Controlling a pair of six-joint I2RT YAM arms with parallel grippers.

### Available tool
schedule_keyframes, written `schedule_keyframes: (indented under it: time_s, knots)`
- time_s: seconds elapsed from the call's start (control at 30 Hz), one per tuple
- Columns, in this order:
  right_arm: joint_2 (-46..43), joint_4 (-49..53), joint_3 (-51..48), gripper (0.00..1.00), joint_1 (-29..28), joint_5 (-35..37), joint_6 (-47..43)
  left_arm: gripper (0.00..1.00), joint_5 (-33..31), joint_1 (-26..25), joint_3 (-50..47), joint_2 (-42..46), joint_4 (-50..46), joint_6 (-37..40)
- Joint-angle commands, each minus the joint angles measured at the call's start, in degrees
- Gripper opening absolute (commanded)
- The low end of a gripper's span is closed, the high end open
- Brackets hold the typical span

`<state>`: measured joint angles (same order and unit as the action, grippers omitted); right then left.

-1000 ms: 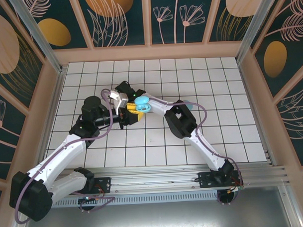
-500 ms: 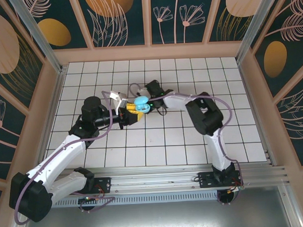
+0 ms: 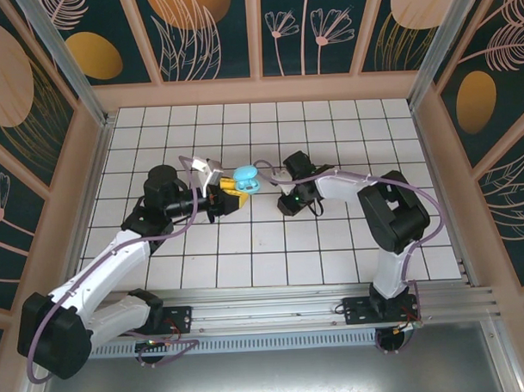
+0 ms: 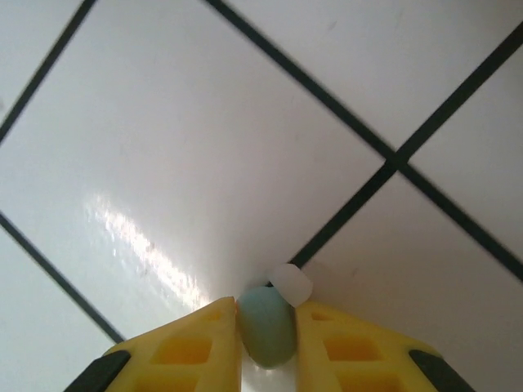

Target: Insert the wireless bluetooth earbuds into the charging case

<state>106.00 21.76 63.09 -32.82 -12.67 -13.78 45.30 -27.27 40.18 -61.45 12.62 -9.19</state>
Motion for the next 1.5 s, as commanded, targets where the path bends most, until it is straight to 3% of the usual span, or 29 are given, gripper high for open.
schedule_keyframes:
  time_s: [0.0,0.13,0.37,0.6,0.83,0.97,1.17,1.3,1.47]
  knots:
    - [0.53,9.87,-2.18,0.3,0.79,3.13,-4.15,0.21,-0.07,0.37,2.11,-0.75,1.52,1.11]
    - [-0.75,8.9,-0.97,0.47,1.17,4.32,-2.83,0.21,0.12,0.37,1.79,-1.02,1.94,0.75]
    - [-6.58,9.21,2.03,0.52,3.87,4.84,3.39,0.21,-0.23,0.37,1.89,-0.78,1.63,1.11]
    - [-16.99,5.91,-2.04,0.5,6.49,1.77,15.82,0.21,-0.26,0.37,1.87,-0.95,1.99,1.17]
    - [-27.7,-7.33,-15.51,0.4,6.17,-2.6,36.95,0.21,0.04,0.32,2.09,-1.47,2.57,0.94]
    - [-29.96,-9.84,-17.95,0.39,4.18,-0.2,34.22,0.21,0.44,0.37,2.31,-1.56,2.5,1.01]
    - [-23.66,-4.12,-13.53,0.37,0.23,5.65,26.06,0.21,0.79,0.37,2.45,-1.78,2.28,0.73]
    - [-19.84,-0.02,-11.24,0.33,-0.05,6.81,38.6,0.21,0.11,0.38,2.09,-1.24,2.24,0.62]
    - [-24.85,-15.67,-19.84,0.3,-1.49,-2.26,56.91,0.21,-0.13,0.38,1.91,-1.13,2.32,0.71]
